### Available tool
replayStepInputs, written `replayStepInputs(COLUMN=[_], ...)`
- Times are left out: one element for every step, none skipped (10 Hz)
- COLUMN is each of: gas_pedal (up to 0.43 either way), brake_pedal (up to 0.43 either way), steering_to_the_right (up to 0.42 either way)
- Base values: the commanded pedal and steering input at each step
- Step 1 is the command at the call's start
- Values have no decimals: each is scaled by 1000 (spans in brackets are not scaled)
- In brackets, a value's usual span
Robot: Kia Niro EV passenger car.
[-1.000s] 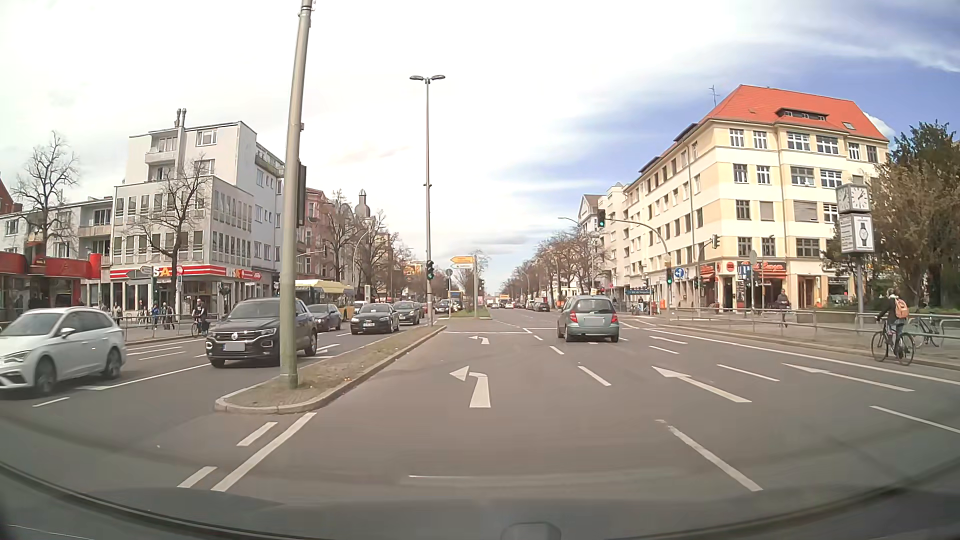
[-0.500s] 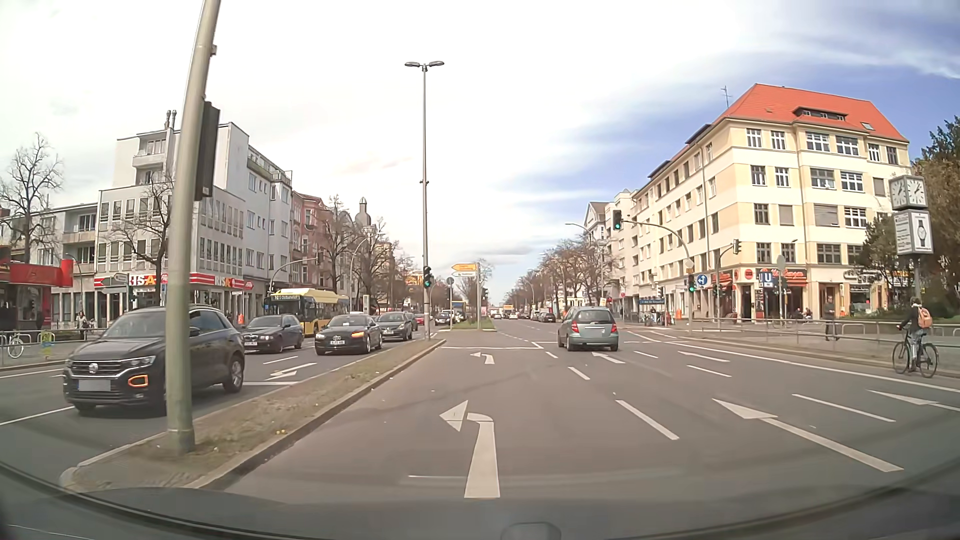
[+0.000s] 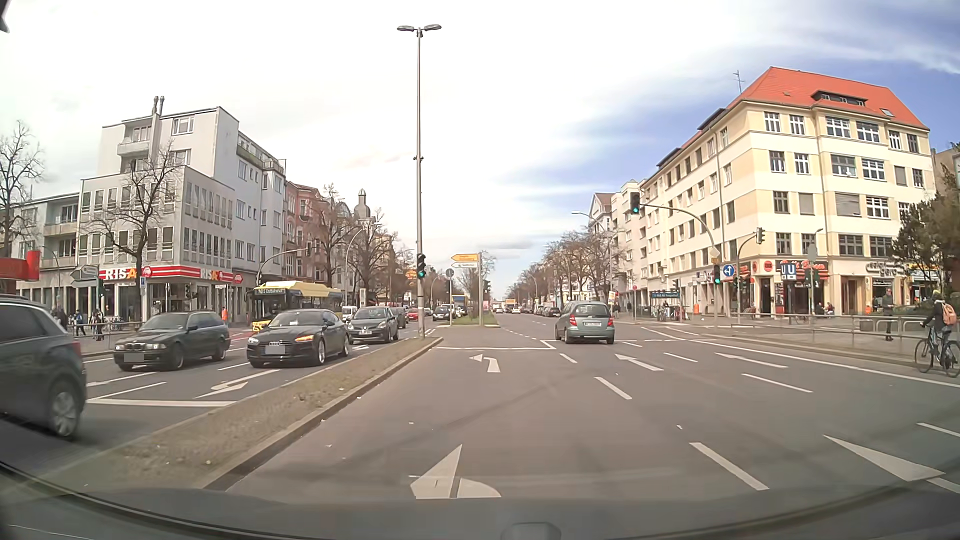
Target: Follow the waypoints while adhering to traffic rules and regulations
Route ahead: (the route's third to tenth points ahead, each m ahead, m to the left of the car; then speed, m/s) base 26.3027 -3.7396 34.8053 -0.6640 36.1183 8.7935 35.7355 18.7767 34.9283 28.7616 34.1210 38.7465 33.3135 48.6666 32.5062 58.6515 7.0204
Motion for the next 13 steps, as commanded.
replayStepInputs(gas_pedal=[0,0,0,0,0,0,0,0,0,0,0,0,0], brake_pedal=[85,110,128,165,189,213,220,220,201,189,177,152,140], steering_to_the_right=[-1,-2,-2,-2,-1,-1,-2,-1,-2,-1,-1,-1,-1])
